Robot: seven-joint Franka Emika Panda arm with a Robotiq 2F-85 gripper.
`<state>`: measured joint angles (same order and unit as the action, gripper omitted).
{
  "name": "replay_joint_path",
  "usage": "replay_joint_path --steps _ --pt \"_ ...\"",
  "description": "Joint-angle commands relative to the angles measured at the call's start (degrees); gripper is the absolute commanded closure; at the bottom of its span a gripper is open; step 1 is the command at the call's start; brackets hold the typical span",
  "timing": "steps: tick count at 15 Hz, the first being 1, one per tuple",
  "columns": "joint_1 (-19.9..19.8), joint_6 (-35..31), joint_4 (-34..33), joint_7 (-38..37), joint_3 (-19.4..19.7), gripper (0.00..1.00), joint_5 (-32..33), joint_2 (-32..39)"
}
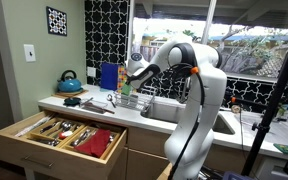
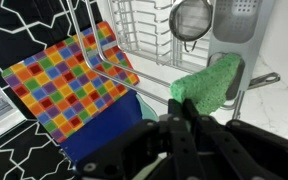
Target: Put the green thing onto the dish rack
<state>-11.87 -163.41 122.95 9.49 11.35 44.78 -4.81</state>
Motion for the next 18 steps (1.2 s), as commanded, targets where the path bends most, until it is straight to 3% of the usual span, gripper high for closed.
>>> replay_joint_path --steps 1,9,18 --pt "-0.9 -0.9 -1.6 -4.5 -0.2 0.95 5.4 1.8" --pt "0.0 0.6 -1.5 -5.2 -0.7 0.95 10.6 3.2" --pt "0.1 5.6 -1.1 -19.1 -2.2 0.95 21.1 3.6"
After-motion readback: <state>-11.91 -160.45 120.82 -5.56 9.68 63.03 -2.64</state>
